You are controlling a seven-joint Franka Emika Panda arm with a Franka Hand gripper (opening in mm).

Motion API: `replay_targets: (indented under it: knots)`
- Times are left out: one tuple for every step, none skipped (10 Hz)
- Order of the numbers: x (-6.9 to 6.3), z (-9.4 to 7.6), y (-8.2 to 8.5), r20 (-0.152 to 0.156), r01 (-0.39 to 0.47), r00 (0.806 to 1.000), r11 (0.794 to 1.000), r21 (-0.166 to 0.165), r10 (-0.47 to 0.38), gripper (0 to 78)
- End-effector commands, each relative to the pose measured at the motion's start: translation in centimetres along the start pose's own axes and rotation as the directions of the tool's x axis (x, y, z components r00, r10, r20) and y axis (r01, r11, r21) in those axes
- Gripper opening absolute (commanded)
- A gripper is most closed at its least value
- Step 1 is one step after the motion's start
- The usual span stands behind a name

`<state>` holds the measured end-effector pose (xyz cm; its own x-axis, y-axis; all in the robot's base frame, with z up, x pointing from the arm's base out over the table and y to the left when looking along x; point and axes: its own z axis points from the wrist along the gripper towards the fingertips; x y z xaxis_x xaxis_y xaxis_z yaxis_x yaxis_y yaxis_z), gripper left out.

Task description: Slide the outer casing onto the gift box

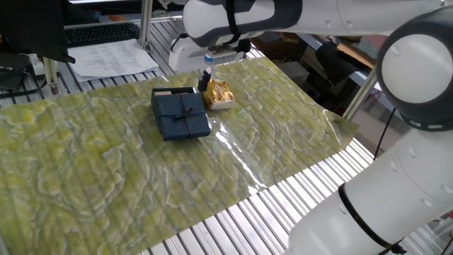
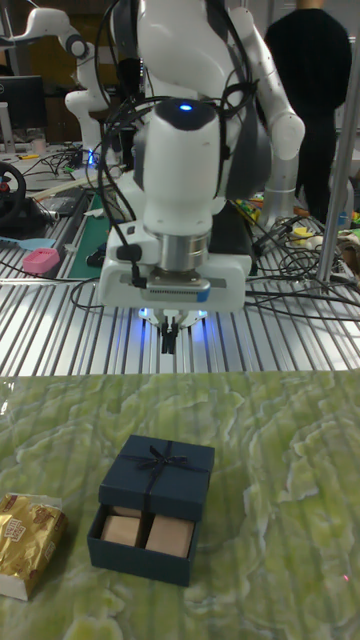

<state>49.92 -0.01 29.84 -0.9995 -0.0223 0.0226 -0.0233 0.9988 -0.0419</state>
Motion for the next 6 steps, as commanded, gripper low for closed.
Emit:
replay_targets:
  knots:
    - [-0.08,-0.14,0.14,-0.033,0.047,0.999,0.993,0.112,-0.043,0.0]
    - [-0.08,-0.14,0.14,-0.033,0.051,0.998,0.993,0.111,-0.048,0.0]
    - [-0.08,-0.14,0.14,-0.033,0.055,0.998,0.993,0.107,-0.051,0.0]
    - [-0.08,-0.14,0.14,-0.033,0.055,0.998,0.993,0.106,-0.052,0.0]
    - [-0.08,-0.14,0.14,-0.033,0.055,0.998,0.993,0.106,-0.052,0.0]
    - [-0.08,-0.14,0.14,-0.033,0.055,0.998,0.993,0.104,-0.051,0.0]
